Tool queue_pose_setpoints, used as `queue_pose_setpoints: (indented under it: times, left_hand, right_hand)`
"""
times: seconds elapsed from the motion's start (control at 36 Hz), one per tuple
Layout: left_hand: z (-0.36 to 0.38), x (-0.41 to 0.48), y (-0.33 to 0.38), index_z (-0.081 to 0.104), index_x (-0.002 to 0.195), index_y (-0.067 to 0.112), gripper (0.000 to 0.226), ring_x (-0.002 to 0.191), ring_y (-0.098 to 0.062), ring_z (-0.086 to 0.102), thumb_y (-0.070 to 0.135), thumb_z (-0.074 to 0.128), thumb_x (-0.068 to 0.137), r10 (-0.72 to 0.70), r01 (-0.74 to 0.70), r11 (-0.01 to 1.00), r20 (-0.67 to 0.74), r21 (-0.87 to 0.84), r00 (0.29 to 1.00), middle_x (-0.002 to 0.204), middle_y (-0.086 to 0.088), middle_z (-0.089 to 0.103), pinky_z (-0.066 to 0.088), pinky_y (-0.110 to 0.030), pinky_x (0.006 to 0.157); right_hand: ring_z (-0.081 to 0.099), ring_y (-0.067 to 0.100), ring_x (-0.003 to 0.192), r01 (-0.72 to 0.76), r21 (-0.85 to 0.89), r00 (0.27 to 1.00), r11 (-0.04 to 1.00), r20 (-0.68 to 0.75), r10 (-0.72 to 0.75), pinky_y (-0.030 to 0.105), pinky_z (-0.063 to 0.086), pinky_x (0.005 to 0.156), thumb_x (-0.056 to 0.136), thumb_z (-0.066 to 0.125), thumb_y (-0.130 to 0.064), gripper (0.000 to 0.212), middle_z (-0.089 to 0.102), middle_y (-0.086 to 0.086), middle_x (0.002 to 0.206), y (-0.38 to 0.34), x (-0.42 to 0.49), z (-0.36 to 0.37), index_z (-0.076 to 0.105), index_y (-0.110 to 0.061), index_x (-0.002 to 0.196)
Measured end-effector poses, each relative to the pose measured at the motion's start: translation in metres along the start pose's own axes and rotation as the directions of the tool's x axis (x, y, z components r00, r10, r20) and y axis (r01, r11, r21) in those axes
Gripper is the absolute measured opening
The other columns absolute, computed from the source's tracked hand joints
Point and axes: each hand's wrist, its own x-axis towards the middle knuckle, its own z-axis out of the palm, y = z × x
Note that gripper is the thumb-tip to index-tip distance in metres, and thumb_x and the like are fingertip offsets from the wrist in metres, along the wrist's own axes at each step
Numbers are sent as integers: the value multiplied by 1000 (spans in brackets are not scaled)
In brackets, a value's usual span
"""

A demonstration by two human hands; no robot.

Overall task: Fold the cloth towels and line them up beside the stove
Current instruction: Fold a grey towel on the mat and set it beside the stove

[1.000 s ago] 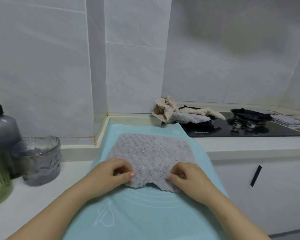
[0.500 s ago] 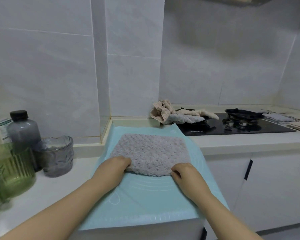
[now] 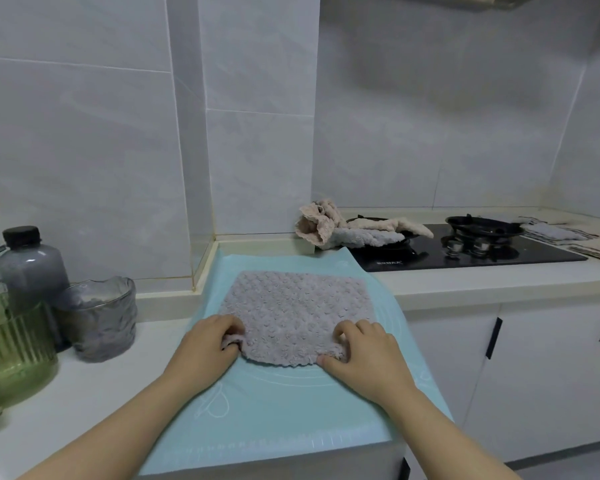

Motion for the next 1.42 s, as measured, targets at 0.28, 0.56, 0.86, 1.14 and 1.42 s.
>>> queue_pose_setpoints:
  times: [0.28,0.56,0.86,1.14,1.42]
  left_hand:
    - [-3,-4,0,65,108,19,26,103,-23,59,10,48,91,17,-7,989,-66,151,998,108,1,68,39,-29,81]
    - [-50,-18,12,63,91,20,11,88,-20,59,17,53,89,64,-99,975,174,199,983,91,2,68,36,-27,65]
    - [-110,-41,33,68,88,13,10,55,-5,52,16,72,79,-44,178,967,572,-181,819,81,-3,64,44,-12,57]
    - [-89,-8,19,66,95,7,17,80,-24,55,21,65,86,-283,439,750,359,-495,889,89,-16,62,45,-34,74]
    - [-36,44,12,66,100,9,22,93,-24,54,28,61,88,-400,392,897,0,-203,916,104,-10,65,35,-25,73]
  right_hand:
    - [47,21,95,-60,-5,988,998,-144,59,28,35,68,83,37,7,40,57,3,106,4,-6,2,54,-14,113]
    - [56,22,101,14,18,998,1000,68,-15,29,40,73,93,45,-15,23,65,2,108,20,-36,-43,62,-14,108]
    - [44,4,55,-139,300,884,944,468,-18,13,36,54,78,71,-13,22,50,-9,58,18,-71,-98,59,-21,61]
    - [54,16,64,-315,700,948,641,197,252,21,44,52,85,66,-11,5,60,7,72,22,-35,-83,63,-7,83]
    - [29,17,51,-358,703,859,614,-10,512,29,21,49,85,62,-10,40,34,1,52,23,41,-31,36,-14,56]
